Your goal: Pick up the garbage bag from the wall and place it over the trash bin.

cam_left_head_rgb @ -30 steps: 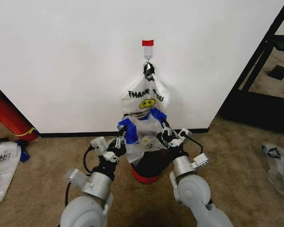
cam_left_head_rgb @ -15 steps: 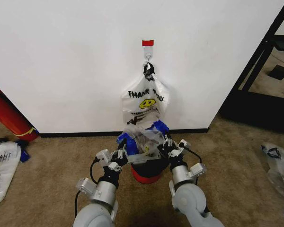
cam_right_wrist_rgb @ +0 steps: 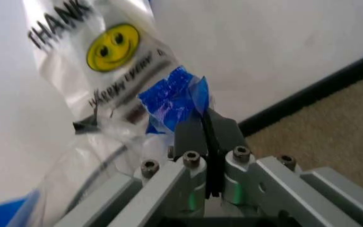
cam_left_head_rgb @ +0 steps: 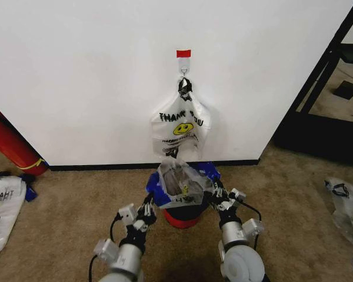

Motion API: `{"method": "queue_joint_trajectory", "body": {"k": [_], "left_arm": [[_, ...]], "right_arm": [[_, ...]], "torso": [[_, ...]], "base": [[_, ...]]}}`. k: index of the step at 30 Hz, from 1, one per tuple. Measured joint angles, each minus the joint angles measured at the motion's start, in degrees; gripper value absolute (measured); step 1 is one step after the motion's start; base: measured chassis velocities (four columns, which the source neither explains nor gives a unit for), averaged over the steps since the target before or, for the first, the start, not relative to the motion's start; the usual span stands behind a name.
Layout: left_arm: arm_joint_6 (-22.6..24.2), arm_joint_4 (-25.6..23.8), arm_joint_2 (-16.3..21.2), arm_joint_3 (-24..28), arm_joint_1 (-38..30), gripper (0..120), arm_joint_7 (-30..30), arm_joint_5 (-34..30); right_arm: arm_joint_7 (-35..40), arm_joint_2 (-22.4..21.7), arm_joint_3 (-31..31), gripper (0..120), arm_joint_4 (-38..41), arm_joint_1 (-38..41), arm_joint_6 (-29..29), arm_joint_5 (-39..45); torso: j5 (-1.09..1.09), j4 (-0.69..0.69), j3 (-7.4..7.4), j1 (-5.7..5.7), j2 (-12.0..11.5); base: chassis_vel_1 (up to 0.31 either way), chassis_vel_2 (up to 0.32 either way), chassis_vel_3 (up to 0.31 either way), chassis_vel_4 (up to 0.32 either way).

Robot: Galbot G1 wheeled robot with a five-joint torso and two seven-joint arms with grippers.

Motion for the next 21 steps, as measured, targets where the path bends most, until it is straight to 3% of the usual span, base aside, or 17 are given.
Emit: {"method": "queue_joint_trajectory", "body": {"k": [21], "left_arm": [[0.70, 1.53, 1.75, 0.15, 4.73, 0, -0.12, 1.55]], "right_arm": [[5.21, -0.76, 2.16, 0, 1.65, -5.41, 0.69, -4.25]], "torso": [[-0.01, -0.01, 0.00, 0.00, 0.00]], "base": [[0.000, 0.000, 0.000, 0.000]]}}
